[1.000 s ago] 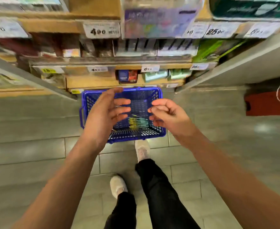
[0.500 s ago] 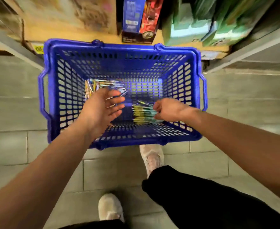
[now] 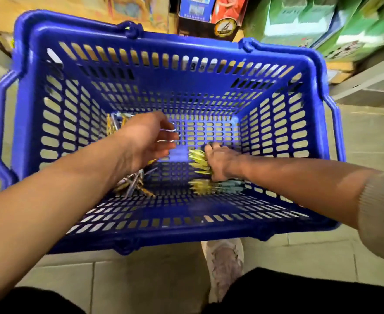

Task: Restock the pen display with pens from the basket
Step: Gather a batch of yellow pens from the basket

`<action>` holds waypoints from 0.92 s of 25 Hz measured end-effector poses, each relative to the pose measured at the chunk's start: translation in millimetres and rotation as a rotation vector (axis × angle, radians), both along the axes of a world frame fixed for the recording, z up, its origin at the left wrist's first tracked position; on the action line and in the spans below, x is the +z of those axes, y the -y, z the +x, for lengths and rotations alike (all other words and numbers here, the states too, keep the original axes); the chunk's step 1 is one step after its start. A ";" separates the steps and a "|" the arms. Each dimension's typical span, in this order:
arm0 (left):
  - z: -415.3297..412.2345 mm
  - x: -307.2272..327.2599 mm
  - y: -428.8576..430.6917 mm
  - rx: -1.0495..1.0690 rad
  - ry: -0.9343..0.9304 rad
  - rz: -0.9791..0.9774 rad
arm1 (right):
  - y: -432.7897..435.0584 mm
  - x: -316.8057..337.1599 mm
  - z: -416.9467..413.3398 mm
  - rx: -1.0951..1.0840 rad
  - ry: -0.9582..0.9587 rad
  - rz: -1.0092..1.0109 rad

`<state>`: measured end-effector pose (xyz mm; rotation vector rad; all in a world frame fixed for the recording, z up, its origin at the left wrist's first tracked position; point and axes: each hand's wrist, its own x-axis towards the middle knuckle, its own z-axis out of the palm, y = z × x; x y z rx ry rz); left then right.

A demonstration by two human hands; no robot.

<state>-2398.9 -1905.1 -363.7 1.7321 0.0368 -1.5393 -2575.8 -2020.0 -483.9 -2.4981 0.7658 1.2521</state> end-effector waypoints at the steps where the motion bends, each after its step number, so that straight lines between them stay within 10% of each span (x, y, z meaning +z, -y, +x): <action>1: 1.0 -2.4 -2.0 -0.022 0.021 -0.006 | 0.3 -1.6 -3.9 0.009 0.036 -0.015; 16: -0.2 -40.7 -13.4 -0.144 0.068 0.083 | 40.0 34.1 9.6 -0.126 -0.016 0.110; 23: -14.6 -35.8 3.2 -0.022 -0.124 -0.137 | -1.1 77.7 52.0 -0.716 0.502 0.591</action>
